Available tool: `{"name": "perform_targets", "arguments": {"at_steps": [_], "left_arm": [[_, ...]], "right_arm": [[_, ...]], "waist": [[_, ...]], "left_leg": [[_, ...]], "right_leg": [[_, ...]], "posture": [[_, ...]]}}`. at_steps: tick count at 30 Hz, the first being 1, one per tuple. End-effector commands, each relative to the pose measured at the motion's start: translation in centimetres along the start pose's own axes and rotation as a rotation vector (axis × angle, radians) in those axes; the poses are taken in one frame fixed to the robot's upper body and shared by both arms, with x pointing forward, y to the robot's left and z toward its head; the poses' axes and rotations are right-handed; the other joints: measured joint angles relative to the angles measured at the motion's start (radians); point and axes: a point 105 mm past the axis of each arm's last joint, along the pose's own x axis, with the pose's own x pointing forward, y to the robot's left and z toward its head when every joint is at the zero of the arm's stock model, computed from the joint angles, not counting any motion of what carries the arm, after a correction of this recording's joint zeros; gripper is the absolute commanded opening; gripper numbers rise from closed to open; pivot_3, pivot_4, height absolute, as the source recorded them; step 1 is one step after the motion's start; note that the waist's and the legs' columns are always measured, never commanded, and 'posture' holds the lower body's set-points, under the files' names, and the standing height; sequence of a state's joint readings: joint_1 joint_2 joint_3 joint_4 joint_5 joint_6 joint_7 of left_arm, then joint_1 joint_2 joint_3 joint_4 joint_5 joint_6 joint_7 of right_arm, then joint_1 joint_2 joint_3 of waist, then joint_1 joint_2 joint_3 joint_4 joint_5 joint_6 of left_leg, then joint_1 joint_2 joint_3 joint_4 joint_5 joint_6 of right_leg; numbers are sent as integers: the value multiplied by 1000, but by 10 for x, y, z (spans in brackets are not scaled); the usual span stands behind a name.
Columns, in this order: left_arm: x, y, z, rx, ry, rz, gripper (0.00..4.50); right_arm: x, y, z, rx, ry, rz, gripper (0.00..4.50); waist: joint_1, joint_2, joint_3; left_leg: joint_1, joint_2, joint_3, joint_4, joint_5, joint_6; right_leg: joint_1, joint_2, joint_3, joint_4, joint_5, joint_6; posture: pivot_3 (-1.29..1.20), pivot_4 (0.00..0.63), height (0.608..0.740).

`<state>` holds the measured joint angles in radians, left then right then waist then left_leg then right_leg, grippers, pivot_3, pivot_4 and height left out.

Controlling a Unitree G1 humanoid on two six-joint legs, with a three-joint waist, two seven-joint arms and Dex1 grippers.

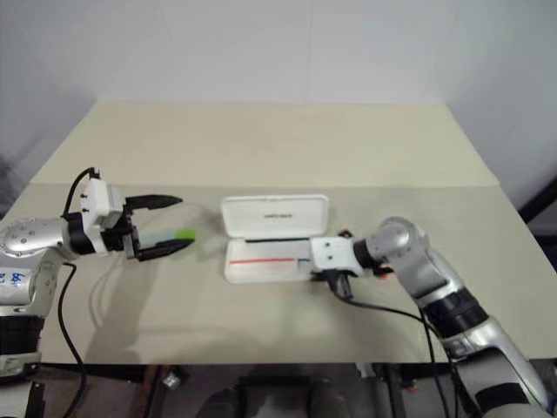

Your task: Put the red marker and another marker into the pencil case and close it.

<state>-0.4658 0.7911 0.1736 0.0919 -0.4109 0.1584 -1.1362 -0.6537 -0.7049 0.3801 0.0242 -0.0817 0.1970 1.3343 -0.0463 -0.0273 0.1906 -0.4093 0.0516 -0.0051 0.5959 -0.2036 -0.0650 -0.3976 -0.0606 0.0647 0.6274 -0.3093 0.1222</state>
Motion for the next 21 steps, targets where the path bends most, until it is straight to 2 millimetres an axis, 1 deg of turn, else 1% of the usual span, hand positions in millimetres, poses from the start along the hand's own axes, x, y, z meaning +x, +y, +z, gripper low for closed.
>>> {"name": "perform_targets", "arguments": {"at_steps": [1,5,8,11,14,21], "left_arm": [[2,2,9,37,-26,-6,4500],[3,1,9,34,-29,-8,4500],[4,1,10,33,-31,-12,4500],[4,2,11,35,-33,-12,4500],[5,3,12,39,-35,-12,4500],[5,2,13,39,-37,-12,4500]], "right_arm": [[-12,-1,0,3,1,-47,56],[-11,0,-6,32,6,-57,56],[-10,-3,-5,68,-22,-73,56],[-8,-10,-6,64,-6,-98,56],[-8,-14,0,50,-30,-111,56],[-9,-8,14,29,-85,-55,56]], "waist": [[1,0,0],[6,0,0],[10,0,0],[11,0,0],[11,0,0],[15,0,0]], "left_leg": [[0,0,0,0,0,0],[0,0,0,0,0,0],[0,0,0,1,0,0],[0,0,0,1,0,0],[0,0,0,2,0,0],[0,0,0,2,0,0]], "right_leg": [[0,0,0,0,0,0],[0,0,0,0,0,0],[0,0,0,0,0,0],[0,0,0,0,0,0],[1,0,0,1,0,0],[1,0,0,0,0,0]], "posture": [[0,150,740],[0,150,740],[0,150,740],[0,150,740],[0,150,740],[0,150,740]]}}
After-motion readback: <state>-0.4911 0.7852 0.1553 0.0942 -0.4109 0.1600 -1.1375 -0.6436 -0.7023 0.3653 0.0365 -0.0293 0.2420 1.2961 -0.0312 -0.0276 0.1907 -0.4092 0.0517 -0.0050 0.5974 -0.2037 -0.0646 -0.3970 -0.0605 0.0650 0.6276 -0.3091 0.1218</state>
